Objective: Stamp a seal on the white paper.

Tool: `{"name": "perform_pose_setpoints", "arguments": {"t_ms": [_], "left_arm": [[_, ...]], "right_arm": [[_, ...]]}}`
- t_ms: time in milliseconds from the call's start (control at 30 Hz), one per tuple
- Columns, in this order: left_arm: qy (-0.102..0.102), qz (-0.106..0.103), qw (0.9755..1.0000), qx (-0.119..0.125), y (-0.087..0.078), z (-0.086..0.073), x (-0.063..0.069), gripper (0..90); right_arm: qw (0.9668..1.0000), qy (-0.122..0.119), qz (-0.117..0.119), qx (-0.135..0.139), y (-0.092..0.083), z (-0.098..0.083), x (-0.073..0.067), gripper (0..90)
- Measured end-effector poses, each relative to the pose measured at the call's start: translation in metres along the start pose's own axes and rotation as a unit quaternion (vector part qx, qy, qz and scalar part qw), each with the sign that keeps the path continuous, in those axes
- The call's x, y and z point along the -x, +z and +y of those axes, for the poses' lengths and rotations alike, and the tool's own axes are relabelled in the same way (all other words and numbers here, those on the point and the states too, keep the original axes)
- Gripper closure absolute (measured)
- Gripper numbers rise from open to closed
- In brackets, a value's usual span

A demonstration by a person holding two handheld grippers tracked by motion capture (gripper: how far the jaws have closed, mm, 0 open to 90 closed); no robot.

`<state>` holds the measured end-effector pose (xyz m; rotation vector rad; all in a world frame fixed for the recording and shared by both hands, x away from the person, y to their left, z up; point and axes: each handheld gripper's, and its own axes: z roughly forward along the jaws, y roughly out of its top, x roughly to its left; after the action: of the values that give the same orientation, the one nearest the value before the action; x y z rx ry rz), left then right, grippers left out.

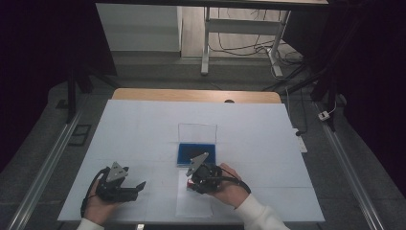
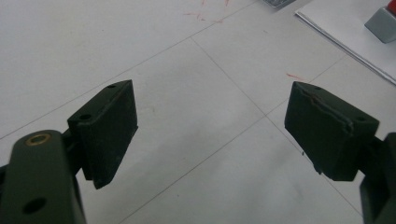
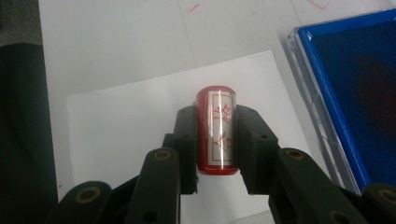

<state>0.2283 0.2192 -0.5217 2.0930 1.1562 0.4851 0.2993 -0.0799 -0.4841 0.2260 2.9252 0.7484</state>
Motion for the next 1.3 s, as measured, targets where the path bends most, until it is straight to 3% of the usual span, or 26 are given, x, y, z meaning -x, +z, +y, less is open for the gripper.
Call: {"name": "perform_pose_setpoints", "arguments": {"t_ms": [600, 1300], "left_arm": [[0.0, -0.001, 1.0, -0.002, 0.0002, 0.0003, 0.0011, 17.3], [0.001, 0.0, 1.0, -0.001, -0.0002, 0.0012, 0.0017, 17.1]], "right_arm": [[0.9999, 0.003, 0.004, -0.012, 0.0011, 0.001, 0.0012, 70.8], [0.9999, 0.007, 0.01, -0.004, 0.0024, -0.0013, 0.0025, 70.8]]}}
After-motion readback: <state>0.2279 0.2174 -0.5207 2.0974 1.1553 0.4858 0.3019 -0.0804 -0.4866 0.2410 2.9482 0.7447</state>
